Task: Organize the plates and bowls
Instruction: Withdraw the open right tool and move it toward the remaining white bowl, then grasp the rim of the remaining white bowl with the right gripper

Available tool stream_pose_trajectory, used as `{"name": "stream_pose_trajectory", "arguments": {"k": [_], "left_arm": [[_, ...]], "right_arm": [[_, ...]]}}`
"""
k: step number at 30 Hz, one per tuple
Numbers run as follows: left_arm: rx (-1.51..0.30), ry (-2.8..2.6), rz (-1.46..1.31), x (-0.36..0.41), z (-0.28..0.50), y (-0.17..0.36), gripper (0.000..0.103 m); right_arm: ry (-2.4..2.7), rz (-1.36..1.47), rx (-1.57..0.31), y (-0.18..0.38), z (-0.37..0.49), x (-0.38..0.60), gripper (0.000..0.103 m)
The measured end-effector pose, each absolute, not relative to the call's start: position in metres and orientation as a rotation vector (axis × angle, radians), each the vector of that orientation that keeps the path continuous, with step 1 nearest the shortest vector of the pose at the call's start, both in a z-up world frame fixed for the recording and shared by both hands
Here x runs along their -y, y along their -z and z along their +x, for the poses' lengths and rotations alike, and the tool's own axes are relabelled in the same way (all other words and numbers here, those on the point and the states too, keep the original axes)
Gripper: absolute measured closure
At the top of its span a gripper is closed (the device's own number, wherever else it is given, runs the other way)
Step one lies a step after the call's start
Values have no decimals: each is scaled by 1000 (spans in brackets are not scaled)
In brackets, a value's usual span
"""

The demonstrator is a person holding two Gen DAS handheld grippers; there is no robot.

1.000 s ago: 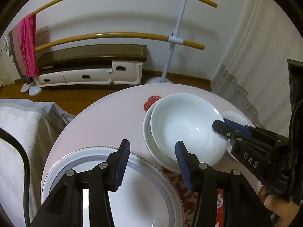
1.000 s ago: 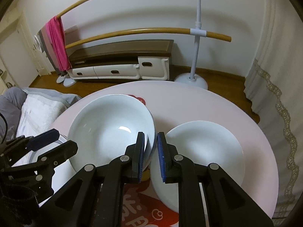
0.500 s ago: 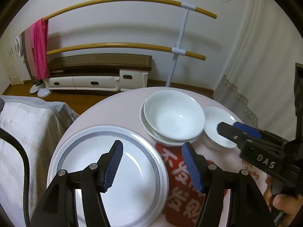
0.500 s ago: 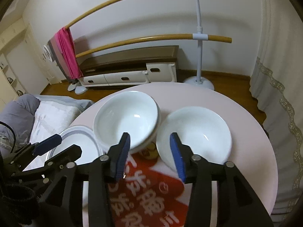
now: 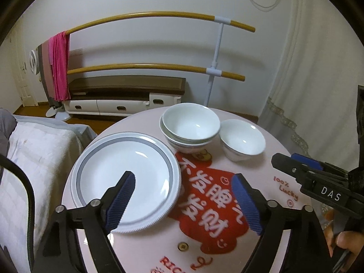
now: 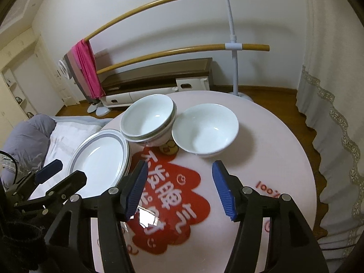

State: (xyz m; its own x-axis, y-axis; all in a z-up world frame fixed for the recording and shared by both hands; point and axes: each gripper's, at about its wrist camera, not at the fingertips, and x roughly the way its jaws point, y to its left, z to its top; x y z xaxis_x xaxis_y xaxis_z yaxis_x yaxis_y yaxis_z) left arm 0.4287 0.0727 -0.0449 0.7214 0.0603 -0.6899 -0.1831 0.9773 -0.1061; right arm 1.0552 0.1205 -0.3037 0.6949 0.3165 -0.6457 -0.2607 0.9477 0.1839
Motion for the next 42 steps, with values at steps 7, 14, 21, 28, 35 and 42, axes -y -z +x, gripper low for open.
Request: {"name": "stream_pose_trajectory", "arguments": {"k": [7, 14, 21, 28, 35, 42], "left_arm": [[-747, -125, -172, -49, 408, 39, 15], [-763, -145, -164, -35, 416, 42, 13], [-781, -149, -155, -23, 437, 46, 13], [-806, -140, -131, -11, 475, 58, 13], [-821, -149, -124, -12, 517, 69, 13], [-819, -186, -115, -19, 556, 80, 13]], "right_arm": [[-316, 84, -718, 297, 1037, -99, 37], [-298, 88, -717, 297, 1034, -80, 35], [-282, 92, -730, 305, 1048, -63, 35], [-263, 109, -757, 317, 1080, -49, 35], [-260, 149, -779, 327, 1127, -43, 35], [-278, 167, -830, 346, 1171, -52, 35]]}}
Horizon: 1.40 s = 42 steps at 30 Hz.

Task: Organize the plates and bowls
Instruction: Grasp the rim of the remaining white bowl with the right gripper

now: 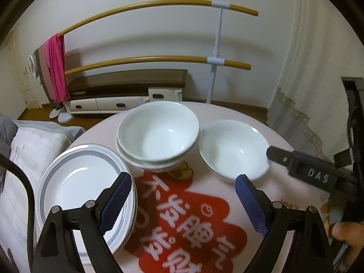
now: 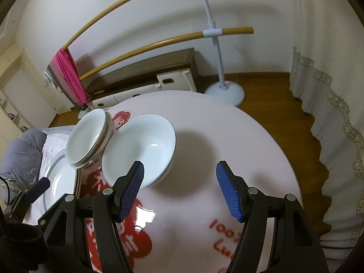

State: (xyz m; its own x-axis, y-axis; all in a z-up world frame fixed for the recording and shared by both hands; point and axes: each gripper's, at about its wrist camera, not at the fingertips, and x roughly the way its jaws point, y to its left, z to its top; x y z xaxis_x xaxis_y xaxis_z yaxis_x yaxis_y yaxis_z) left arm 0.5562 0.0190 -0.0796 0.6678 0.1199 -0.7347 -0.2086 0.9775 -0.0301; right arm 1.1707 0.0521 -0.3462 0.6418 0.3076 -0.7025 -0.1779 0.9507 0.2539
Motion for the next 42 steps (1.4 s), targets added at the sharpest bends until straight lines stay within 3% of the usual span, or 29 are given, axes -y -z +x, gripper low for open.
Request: {"name": "stream_pose_trajectory", "arguments": {"k": [4, 7, 9, 14, 22, 28, 33, 40, 42], "left_arm": [[-836, -188, -116, -21, 577, 88, 13], [-858, -180, -120, -20, 594, 96, 14], [-874, -174, -125, -20, 601, 100, 15], [-876, -170, -108, -12, 613, 104, 16], [-858, -135, -73, 7, 614, 105, 21], [-895, -98, -85, 6, 622, 114, 46], [-906, -80, -86, 4, 633, 115, 56], [-929, -48, -76, 1, 650, 120, 83], [-921, -54, -64, -2, 652, 121, 84]], "right_arm": [[-286, 158, -857, 356, 1190, -58, 37], [-288, 165, -884, 365, 1202, -58, 47], [-294, 171, -894, 369, 1205, -58, 58], [-327, 191, -886, 371, 1201, -55, 72], [-350, 207, -880, 374, 1195, -48, 80], [-354, 229, -884, 379, 1193, -41, 81], [-356, 239, -886, 382, 1196, -37, 81], [-377, 257, -880, 383, 1197, -34, 81], [-384, 258, -879, 382, 1197, -36, 82]]}}
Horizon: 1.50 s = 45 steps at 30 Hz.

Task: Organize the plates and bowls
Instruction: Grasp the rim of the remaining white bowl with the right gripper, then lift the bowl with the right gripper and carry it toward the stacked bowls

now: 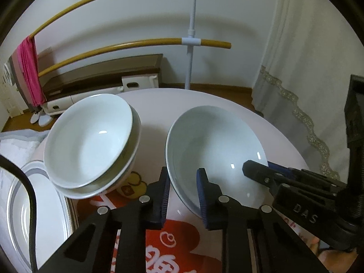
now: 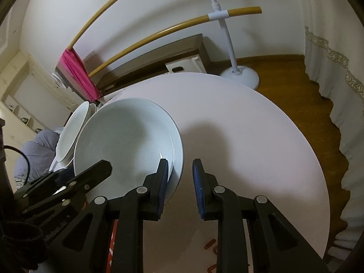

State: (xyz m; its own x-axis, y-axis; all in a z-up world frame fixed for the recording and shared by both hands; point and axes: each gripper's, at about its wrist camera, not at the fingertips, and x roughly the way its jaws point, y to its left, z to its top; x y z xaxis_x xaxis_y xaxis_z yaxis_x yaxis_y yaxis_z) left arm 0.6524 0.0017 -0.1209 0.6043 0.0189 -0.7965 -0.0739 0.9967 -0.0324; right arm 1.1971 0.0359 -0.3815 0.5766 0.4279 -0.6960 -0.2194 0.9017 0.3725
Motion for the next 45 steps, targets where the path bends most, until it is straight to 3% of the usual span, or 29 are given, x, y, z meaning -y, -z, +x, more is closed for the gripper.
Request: {"name": "stream_pose_trajectory", "arguments": {"k": [5, 9, 17, 30, 45], "left_arm": [[-912, -43, -70, -9, 655, 120, 95], [-909, -49, -52, -7, 654, 124, 96], [-879, -28, -98, -16, 638, 108, 96], [-739, -58, -171, -82, 594, 59, 95], [-748, -155, -207, -139, 597, 68, 96]], "right_arm": [[-383, 265, -885, 380, 1197, -37, 88], [-368, 241, -885, 376, 1194, -39, 93], [-368, 235, -864, 359, 1181, -44, 94], [-406, 131, -732, 286, 1157, -101, 94], [-457, 63, -783, 298, 1187, -185, 94]]}}
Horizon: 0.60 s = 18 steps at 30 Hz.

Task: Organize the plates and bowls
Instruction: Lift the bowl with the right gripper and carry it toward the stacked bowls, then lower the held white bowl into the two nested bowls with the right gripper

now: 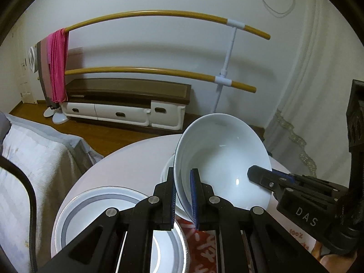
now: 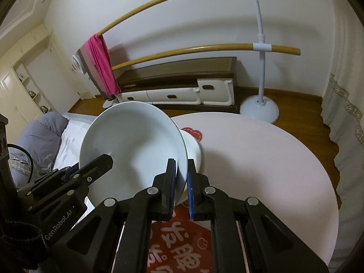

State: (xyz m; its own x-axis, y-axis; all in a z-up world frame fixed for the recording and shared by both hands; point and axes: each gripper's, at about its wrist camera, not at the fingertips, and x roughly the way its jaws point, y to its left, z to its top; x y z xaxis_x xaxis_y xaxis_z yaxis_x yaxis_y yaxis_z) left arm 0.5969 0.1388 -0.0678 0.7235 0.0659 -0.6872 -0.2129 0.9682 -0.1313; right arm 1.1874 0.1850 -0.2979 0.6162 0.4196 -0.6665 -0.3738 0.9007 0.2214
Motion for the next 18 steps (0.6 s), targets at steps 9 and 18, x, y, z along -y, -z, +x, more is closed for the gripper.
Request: {"name": "stream_pose_trajectory", "arguments": {"k": [9, 18], "left_arm": [[-786, -145, -224, -153, 631, 78, 96], [-798, -141, -218, -151, 645, 88, 96]], "right_arm": [[-415, 28, -808, 312, 1198, -197, 94], [-383, 7, -815, 320, 1203, -200, 93]]}}
